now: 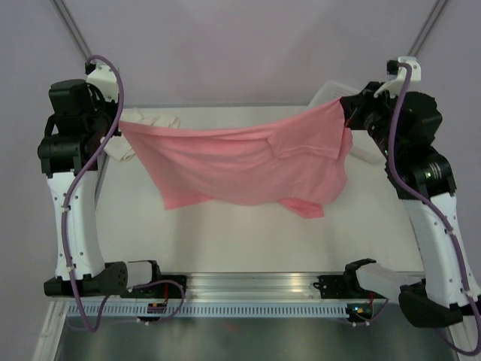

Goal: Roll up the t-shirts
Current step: Flatten the tshirt

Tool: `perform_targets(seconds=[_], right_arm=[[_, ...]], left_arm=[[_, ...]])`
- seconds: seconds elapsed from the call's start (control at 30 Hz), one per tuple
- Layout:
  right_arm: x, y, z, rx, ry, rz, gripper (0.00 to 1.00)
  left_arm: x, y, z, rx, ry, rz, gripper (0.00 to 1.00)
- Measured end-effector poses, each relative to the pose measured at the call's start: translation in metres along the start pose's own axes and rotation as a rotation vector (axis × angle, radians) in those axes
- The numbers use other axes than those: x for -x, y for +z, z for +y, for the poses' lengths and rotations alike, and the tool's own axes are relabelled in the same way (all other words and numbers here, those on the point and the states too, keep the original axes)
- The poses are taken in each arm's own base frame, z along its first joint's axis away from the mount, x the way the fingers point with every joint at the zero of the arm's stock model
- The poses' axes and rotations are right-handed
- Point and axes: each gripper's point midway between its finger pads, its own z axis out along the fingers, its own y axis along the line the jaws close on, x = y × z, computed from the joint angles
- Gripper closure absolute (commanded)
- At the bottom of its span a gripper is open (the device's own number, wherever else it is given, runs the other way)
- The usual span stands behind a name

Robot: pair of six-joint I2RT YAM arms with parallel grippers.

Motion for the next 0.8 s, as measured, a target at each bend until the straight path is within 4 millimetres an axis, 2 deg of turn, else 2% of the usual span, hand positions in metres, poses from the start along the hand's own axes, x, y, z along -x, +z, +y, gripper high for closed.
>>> perform_targets(seconds=[0.2,0.3,0.37,0.57,0.67,0.8], right_arm=[[0.003,0.1,0.013,0.023,0.002,0.042,1.0],[0.008,0.138,0.015,0.025,0.009,0.041,1.0],[0.02,0.157,0.018,0.031,0.02,0.011,1.0],[0.065,0.18,0.017,0.063,0.069,-0.111,1.0],[0.075,0.184,0.011,0.068,0.088,-0.14,1.0],[0.073,0.188,0.005,0.065,0.089,-0.136,1.0]], left_arm=[[0.029,0.021,0.007,0.009,-0.02,-0.033,0.98],[0.047,0.022,0.013,0.027,-0.03,-0.076,0.98],[0.056,0.022,0.018,0.048,-0.037,-0.103,0.98],[0.069,0.034,0.028,0.101,-0.054,-0.135,0.98],[0.069,0.046,0.03,0.111,-0.063,-0.126,0.98],[0.066,0.058,0.028,0.106,-0.069,-0.11,0.98]])
